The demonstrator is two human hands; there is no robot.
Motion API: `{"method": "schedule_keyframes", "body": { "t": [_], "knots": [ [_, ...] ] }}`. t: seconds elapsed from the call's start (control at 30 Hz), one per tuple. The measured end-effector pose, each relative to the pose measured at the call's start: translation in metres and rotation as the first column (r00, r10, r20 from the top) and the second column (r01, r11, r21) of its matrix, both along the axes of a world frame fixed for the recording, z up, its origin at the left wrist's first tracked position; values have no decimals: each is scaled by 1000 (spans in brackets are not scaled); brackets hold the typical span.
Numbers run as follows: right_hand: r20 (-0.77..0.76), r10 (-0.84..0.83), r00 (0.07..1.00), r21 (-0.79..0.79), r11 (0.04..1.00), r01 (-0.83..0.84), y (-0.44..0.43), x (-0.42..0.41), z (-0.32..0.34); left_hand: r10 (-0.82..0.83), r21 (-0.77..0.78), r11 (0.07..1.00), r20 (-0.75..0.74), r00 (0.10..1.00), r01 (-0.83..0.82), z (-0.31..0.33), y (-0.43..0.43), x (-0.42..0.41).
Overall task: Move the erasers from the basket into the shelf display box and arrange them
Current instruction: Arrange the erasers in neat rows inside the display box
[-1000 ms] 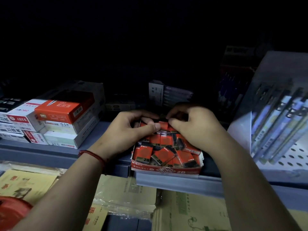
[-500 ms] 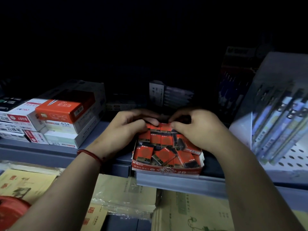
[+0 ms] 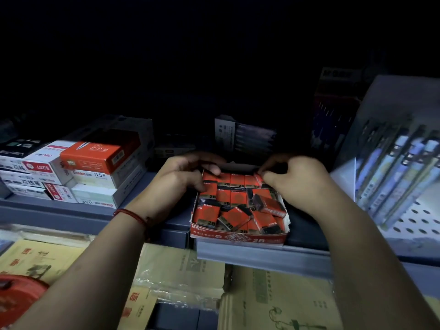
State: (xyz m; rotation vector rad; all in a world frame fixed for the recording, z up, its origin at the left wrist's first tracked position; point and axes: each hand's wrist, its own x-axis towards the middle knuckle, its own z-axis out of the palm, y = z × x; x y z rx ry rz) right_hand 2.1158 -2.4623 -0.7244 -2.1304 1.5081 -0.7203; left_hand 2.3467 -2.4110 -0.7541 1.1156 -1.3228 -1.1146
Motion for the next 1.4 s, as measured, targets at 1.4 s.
{"method": "schedule_keyframes", "body": {
  "t": [1.4],
  "knots": [
    [72,103,992,13,994,-104,26,8,13,152,-102,988,578,802,-113,13,9,-13]
  ]
}}
